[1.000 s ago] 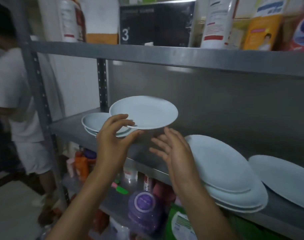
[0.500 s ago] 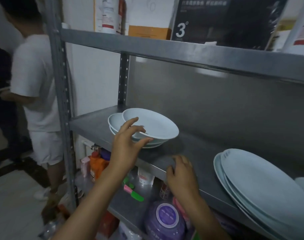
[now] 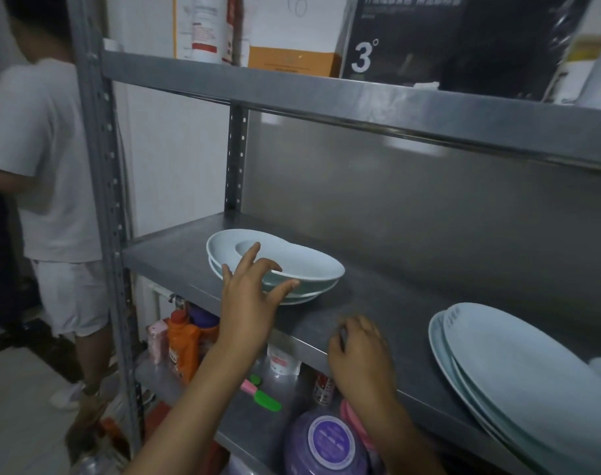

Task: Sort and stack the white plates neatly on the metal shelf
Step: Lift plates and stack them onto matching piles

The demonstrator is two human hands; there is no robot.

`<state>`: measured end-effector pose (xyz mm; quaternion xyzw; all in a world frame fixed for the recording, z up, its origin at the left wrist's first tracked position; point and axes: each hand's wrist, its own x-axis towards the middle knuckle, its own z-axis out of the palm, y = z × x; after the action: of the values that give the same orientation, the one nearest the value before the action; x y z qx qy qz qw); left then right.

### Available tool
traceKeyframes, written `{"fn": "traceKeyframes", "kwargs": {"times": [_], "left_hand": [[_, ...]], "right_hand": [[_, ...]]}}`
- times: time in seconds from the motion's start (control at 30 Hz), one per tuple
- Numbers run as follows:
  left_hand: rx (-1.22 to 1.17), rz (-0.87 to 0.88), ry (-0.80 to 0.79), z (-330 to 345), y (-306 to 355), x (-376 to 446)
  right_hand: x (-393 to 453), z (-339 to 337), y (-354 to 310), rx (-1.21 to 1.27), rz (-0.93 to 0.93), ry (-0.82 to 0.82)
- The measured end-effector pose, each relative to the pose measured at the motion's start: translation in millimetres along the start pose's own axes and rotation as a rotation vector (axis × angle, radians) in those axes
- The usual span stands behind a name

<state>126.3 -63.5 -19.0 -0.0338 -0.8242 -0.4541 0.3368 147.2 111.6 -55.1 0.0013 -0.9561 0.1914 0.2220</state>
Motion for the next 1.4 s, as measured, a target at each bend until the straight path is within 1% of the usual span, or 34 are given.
{"fn": "traceKeyframes", "kwargs": {"times": [0.17, 0.27, 0.43, 0.53, 0.67, 0.8, 0.87, 0.93, 1.0, 1.07, 1.23, 1.4], "left_hand": [[0.043, -0.017, -0.016, 3, -6, -3], [0.129, 0.039, -0.003, 6, -10, -3], [0.103, 0.084, -0.054, 8, -14, -3], [0.173, 0.116, -0.099, 3, -16, 0], [0.308, 0.213, -0.105, -2, -12, -6], [0.356, 0.317, -0.093, -1, -4, -14], [0.338, 0.340, -0.097, 0, 2, -18], [0.281, 0.353, -0.104, 1, 11, -22], [0.207, 0.388, -0.112, 5, 22, -27], [0.148, 0.421, -0.123, 11, 35, -32], [0.083, 0.476, -0.174, 38, 82, -48], [-0.064, 0.530, -0.260, 74, 145, -83]], "right_hand": [[1, 2, -1, -0.041, -0.005, 0.023], [1, 3, 0, -0.049, -0.009, 0.028], [-1, 4, -1, -0.073, -0.014, 0.033], [-2, 1, -2, -0.073, -0.019, 0.032], [-3, -2, -3, -0.083, -0.025, 0.021], [-5, -4, -3, -0.065, -0.038, 0.027], [-7, -7, -2, 0.010, -0.042, 0.030], [-11, -13, -3, 0.162, -0.038, 0.031], [-17, -27, -6, 0.308, -0.044, 0.060], [-24, -46, -10, 0.401, -0.061, 0.103], [-43, -107, 8, 0.472, -0.093, 0.273], [-65, -170, 72, 0.515, -0.017, 0.420]]}}
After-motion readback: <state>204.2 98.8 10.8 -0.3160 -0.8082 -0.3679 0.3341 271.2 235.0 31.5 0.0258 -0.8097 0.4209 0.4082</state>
